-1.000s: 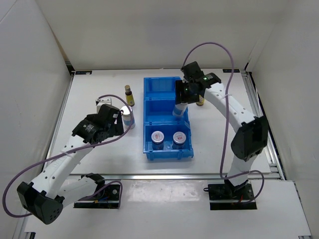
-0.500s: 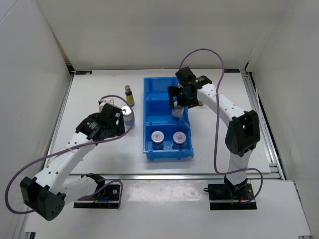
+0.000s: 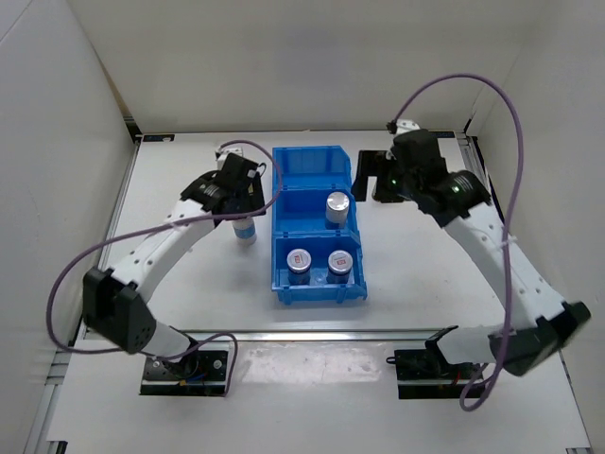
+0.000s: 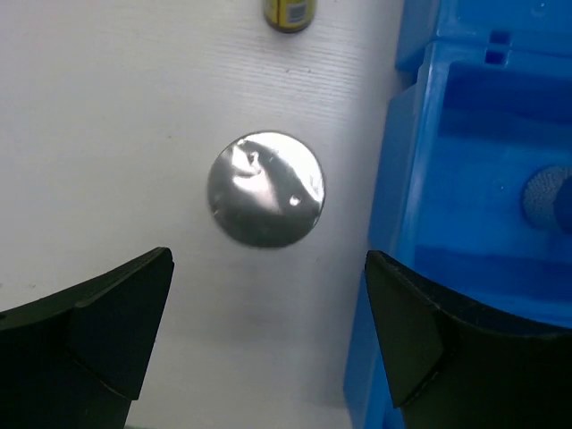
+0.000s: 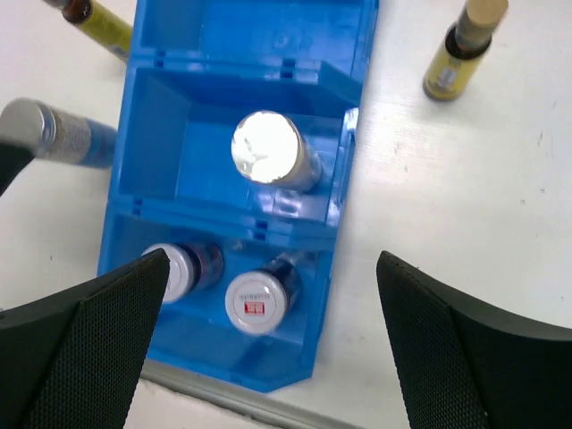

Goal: Organize the condiment bottles

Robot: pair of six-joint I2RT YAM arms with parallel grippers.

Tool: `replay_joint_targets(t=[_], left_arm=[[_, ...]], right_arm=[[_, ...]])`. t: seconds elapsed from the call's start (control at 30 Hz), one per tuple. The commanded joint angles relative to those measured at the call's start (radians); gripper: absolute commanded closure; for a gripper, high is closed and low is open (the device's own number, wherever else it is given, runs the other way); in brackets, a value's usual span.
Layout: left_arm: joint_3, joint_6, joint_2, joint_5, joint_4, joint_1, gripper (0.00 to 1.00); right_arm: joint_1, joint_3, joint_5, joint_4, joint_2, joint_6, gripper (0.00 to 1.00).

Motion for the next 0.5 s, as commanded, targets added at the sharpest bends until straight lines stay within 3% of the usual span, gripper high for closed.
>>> replay_joint_targets(t=[0.0,0.13,0.4,0.47], left_arm=[[0.062,0.029,0.068,0.037,0.080,0.009,0.01],[0.106,0.038,0.186,0.058,0.089,0.043,0.01],[0.071,0.046,0.220,0.057,0.118,0.103,0.01],[0.071,0.057,0.230,0.066,0.118,0.103,0.11]], right_arm=[[0.002,-0.103,-0.017,0.000,-0.087,0.020,0.00],[0.002,-0.211,-0.026,-0.022,-0.187,0.043,0.00],[0.002,-0.301,-0.026,-0.062,-0.300,0.043,0.00],[0.002,-0.311,-0.026,-0.062,-0.311,0.043,0.00]])
